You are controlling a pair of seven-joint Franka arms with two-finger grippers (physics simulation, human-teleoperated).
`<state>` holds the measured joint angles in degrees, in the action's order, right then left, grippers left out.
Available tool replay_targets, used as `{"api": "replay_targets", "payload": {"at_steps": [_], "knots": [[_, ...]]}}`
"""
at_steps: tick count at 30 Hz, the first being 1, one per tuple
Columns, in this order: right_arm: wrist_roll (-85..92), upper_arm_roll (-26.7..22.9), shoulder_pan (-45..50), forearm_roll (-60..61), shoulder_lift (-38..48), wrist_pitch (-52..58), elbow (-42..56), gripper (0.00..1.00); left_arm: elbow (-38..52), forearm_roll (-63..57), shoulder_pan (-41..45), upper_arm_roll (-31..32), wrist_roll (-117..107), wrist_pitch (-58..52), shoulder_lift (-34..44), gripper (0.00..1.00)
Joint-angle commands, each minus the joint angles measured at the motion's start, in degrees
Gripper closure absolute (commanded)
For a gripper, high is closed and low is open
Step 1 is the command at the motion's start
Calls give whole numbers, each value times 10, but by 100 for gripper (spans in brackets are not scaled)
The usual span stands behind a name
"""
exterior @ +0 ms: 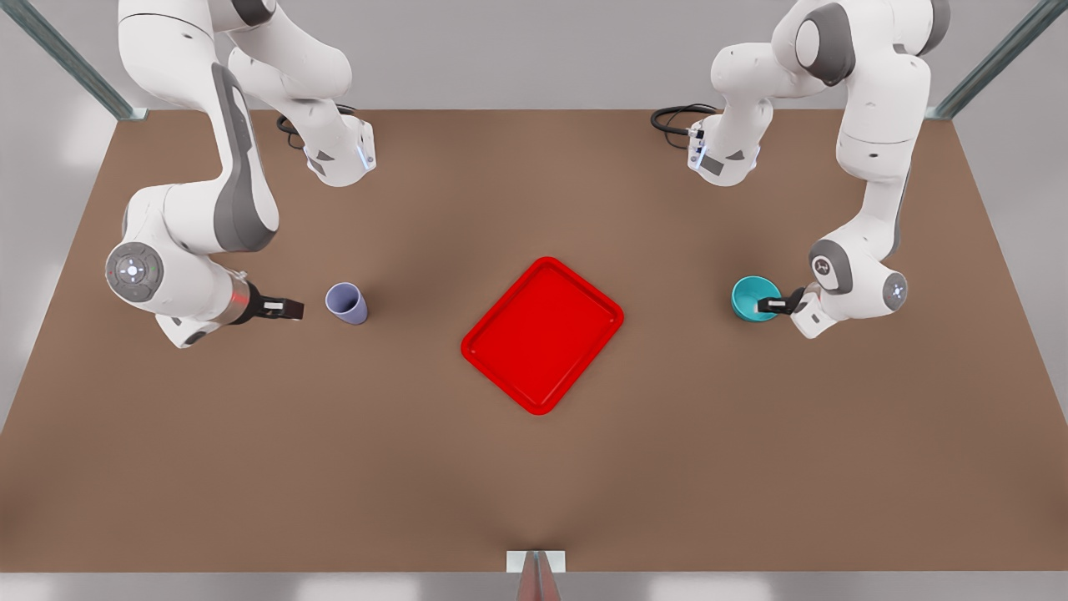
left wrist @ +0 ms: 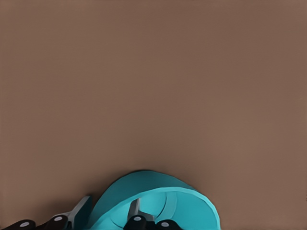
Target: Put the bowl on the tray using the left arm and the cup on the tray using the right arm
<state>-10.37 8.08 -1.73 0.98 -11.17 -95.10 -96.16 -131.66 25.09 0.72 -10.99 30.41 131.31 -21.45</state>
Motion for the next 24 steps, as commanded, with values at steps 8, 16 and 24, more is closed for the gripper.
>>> {"api": "replay_targets", "payload": {"at_steps": [8, 16, 24], "knots": [[0, 0, 1, 1, 0, 4, 0, 0, 4, 0, 0, -2, -7, 0, 0, 79], [0, 0, 0, 1, -1, 4, -1, 0, 138, 40, 8, 53, -174, -83, 7, 79], [-36, 19, -5, -5, 58, -83, -160, 0, 227, 39, 126, 227, -465, -29, -39, 79]]}}
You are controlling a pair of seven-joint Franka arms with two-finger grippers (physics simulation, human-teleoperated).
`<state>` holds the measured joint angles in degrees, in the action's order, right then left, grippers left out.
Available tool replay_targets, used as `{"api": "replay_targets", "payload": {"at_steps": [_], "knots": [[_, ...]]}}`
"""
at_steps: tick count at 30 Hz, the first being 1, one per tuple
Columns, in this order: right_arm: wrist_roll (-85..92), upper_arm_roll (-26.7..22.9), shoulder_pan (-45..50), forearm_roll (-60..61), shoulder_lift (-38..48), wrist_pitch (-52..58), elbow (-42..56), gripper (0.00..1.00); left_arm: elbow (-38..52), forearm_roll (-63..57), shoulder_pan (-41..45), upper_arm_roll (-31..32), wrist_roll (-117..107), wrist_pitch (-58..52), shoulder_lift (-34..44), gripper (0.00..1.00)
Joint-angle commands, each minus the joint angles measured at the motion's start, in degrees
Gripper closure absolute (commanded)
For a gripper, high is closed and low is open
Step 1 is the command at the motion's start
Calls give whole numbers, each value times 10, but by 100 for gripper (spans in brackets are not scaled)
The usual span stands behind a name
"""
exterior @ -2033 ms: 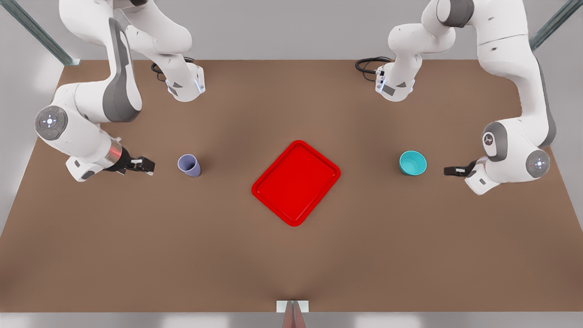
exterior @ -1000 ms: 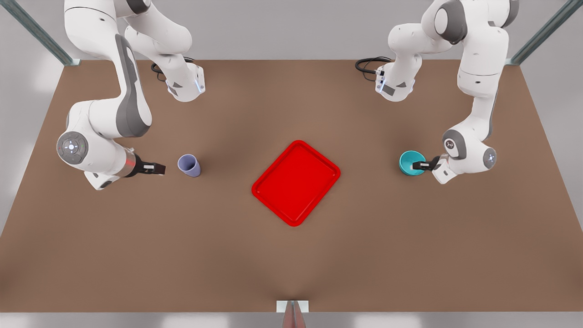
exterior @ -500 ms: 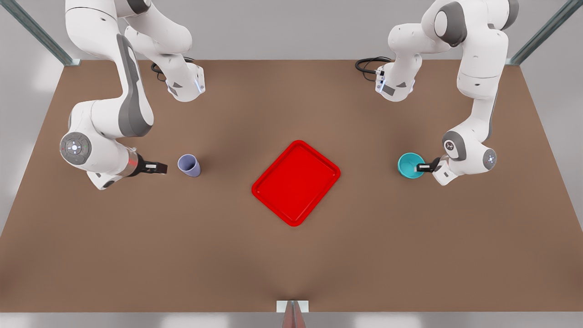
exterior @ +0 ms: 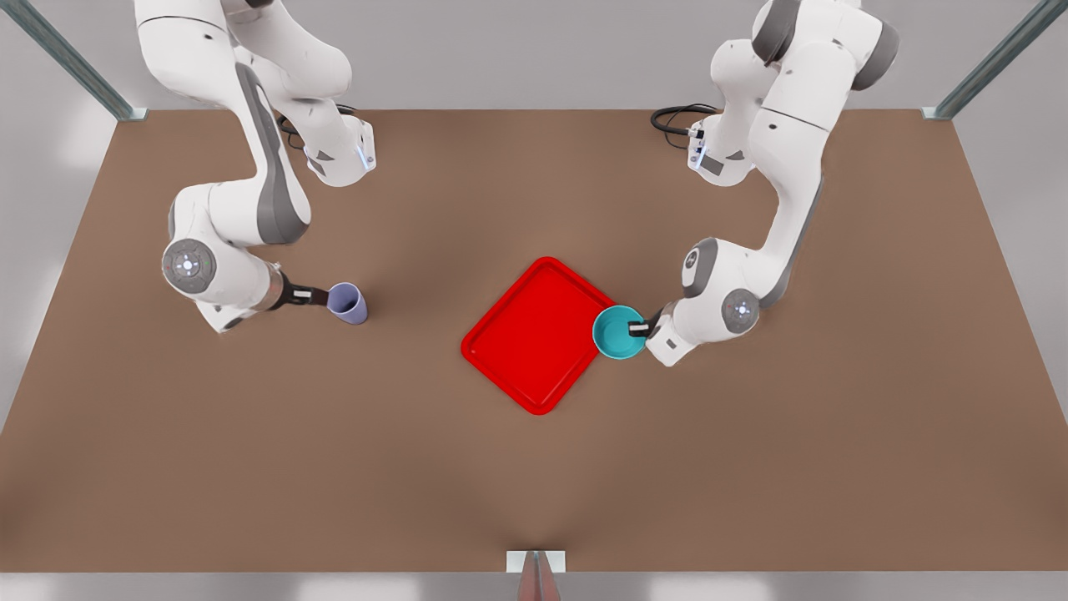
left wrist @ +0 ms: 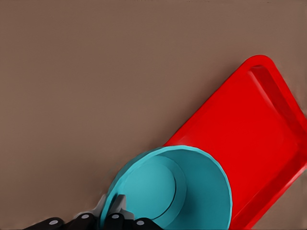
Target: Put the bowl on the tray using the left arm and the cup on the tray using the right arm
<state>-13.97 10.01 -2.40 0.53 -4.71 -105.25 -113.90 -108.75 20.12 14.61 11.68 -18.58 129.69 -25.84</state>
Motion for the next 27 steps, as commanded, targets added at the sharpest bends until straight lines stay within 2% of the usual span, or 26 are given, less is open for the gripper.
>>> {"api": "replay_targets", "payload": {"at_steps": [1, 4, 6, 9, 13, 14, 15, 22, 24, 25, 26, 27], "knots": [[0, 0, -3, 0, 2, -8, -6, 0, 4, 89, 11, 0, -15, 12, -5, 79], [-13, 0, -15, 0, 3, -10, -10, 0, 19, 88, 49, 0, -76, 33, -29, 79], [-17, 1, -19, 4, 39, -60, -68, 0, 19, 90, 77, 0, -88, 50, -58, 79], [-13, 2, -16, 7, 33, -61, -70, 0, 19, 103, 108, 0, -88, 51, -77, 79], [-18, 2, -7, 34, 23, -87, -101, 0, 18, 103, 113, 1, -95, 50, -78, 79], [-25, 2, 1, 37, 22, -89, -104, 0, 18, 103, 113, 0, -95, 50, -78, 55], [-25, 11, 0, 37, 22, -93, -110, 0, 19, 101, 117, 0, -103, 50, -78, 0], [-15, 11, -23, 36, 11, -147, -149, 0, 19, 101, 112, -3, -102, 49, -77, 0], [-15, 11, -32, 33, -2, -159, -153, 0, 20, 99, 111, -45, -102, 36, -55, 0], [-15, 11, -35, 32, -11, -165, -156, 0, 42, 96, 112, -109, -103, 3, -40, 0], [-15, 11, -35, 31, -22, -172, -156, 0, 118, 84, 112, -228, -102, -120, -36, 0], [-15, 11, -34, 31, -28, -173, -156, 0, 248, 16, 99, -370, -97, -322, -53, 0]]}}
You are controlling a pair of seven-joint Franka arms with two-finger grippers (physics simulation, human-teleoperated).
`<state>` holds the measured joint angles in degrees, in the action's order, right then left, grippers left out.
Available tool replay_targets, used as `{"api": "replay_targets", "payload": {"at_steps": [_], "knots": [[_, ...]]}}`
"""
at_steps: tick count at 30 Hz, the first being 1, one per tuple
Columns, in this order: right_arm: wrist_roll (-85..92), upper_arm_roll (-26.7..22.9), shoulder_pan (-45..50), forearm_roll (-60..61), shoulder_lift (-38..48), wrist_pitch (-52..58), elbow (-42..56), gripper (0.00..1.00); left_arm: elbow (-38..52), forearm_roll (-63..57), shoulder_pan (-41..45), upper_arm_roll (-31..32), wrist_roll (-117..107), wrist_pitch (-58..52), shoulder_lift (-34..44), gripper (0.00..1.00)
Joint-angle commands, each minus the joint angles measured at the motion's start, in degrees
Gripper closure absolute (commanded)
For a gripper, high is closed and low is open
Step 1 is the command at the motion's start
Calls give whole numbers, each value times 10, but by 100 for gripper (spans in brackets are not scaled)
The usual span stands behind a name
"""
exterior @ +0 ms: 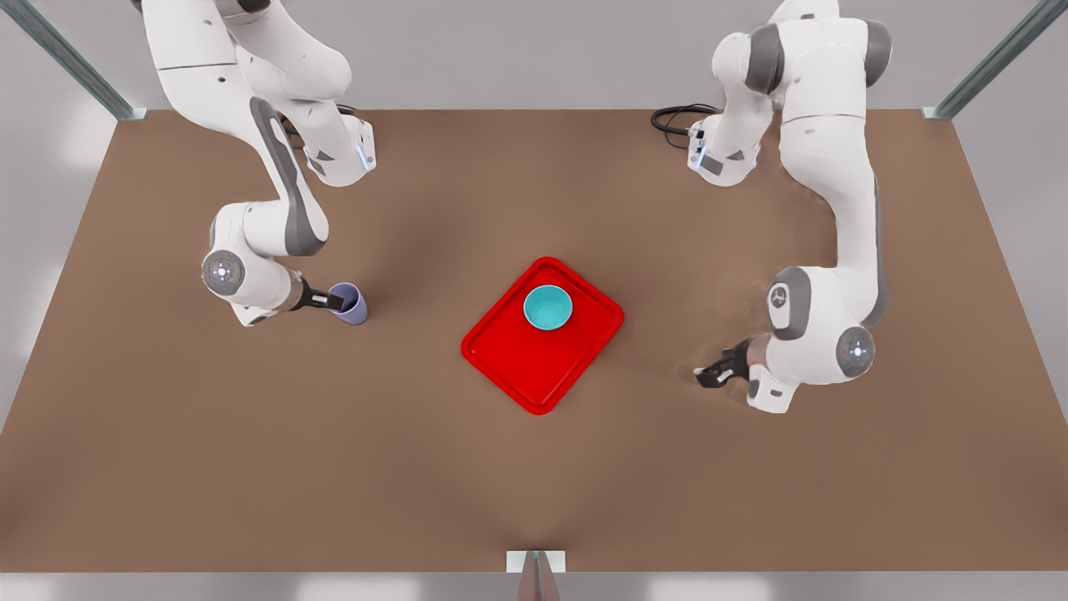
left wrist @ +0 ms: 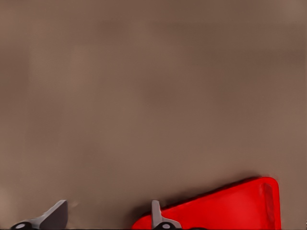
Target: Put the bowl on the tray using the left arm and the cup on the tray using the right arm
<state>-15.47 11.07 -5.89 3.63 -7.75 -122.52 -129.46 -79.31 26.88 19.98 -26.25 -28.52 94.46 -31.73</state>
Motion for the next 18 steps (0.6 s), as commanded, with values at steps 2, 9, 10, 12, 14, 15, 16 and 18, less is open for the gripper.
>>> {"api": "replay_targets", "payload": {"at_steps": [2, 9, 10, 12, 14, 15, 16, 18], "knots": [[0, 0, 2, 0, -3, -1, 0, 0, 65, -59, -64, -7, 19, -40, -1, 0], [-2, 0, 1, 0, -27, -13, 0, 0, -22, -287, -167, 176, 240, -121, 260, 0], [-2, 0, 1, -1, -30, -13, 0, 0, -61, -287, -167, 176, 239, -89, 272, 0], [-3, 0, 1, -1, -30, -13, -1, 0, -84, -287, -169, 180, 239, -60, 270, 0], [-3, 0, 2, -1, -32, -14, -3, 0, -81, -285, -164, 179, 239, -63, 262, 0], [-3, 0, 1, -1, -35, -18, -3, 0, -81, -284, -164, 178, 239, -63, 258, 0], [-3, -1, 0, -4, -42, -25, -3, 0, -81, -284, -163, 179, 239, -66, 258, 0], [-3, -1, -1, -6, -50, -35, -4, 0, -81, -283, -163, 179, 239, -67, 258, 0]]}}
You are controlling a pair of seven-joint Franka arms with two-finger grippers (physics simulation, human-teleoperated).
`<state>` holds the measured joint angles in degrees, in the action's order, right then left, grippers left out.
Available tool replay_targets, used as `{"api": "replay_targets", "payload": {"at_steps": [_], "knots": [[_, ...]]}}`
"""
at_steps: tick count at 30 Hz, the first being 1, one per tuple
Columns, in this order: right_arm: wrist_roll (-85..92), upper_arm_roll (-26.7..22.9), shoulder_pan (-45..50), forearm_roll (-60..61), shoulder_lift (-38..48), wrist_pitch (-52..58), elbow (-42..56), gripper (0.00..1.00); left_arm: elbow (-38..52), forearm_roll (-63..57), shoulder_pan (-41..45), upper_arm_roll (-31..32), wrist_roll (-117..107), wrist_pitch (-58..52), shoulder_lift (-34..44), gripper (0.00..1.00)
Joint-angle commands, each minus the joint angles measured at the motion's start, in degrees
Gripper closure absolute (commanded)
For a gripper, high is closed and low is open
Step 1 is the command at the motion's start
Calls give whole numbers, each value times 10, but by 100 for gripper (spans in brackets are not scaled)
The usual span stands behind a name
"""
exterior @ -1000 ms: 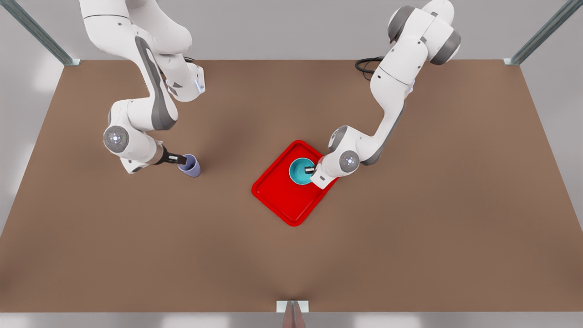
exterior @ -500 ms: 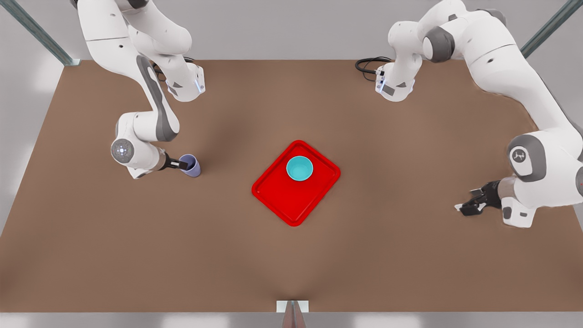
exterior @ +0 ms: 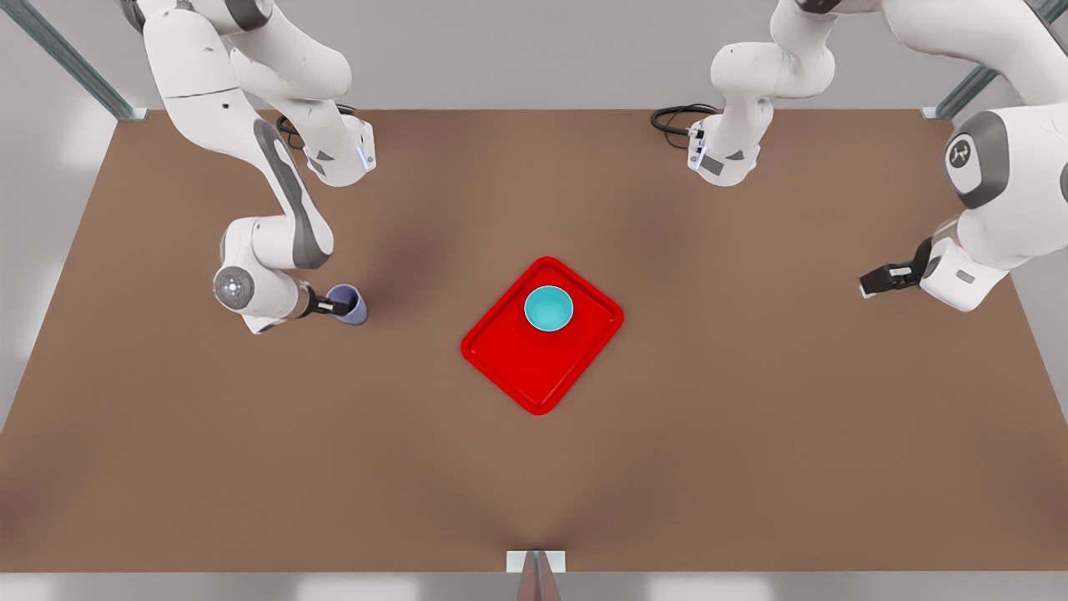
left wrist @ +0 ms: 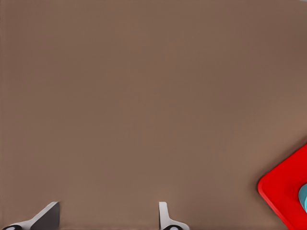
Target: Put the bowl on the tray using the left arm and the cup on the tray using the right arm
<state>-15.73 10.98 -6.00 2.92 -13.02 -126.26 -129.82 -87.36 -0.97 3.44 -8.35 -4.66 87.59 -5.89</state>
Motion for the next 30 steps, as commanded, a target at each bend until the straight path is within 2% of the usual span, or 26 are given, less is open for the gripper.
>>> {"api": "replay_targets", "payload": {"at_steps": [1, 8, 9, 11, 13, 15, 17, 30], "knots": [[0, 0, 0, 0, -2, 0, 0, 0, 0, -4, 2, 0, -1, 0, 0, 0], [-4, 0, -1, 0, -11, -7, -1, 0, 0, -4, 2, 0, 0, -3, -7, 0], [-5, 0, -1, 0, -12, -7, -1, 9, 0, -4, 2, 0, 0, -3, -7, 0], [-6, 0, -1, 0, -21, -8, -1, 9, -1, -4, 2, 0, -2, -4, -8, 0], [-6, 0, -1, -1, -26, -9, 0, 37, -1, -4, 2, 0, -3, -4, -10, 0], [-8, 0, 0, -1, -29, -8, 3, 79, -1, -4, 2, 0, -3, -4, -10, 0], [-82, 0, 10, -9, -37, -7, 8, 79, -1, -4, 2, 0, -3, -7, -10, 0], [-85, 2, 18, -24, -35, 14, 23, 79, -1, -4, 2, 0, -3, -12, -10, 0]]}}
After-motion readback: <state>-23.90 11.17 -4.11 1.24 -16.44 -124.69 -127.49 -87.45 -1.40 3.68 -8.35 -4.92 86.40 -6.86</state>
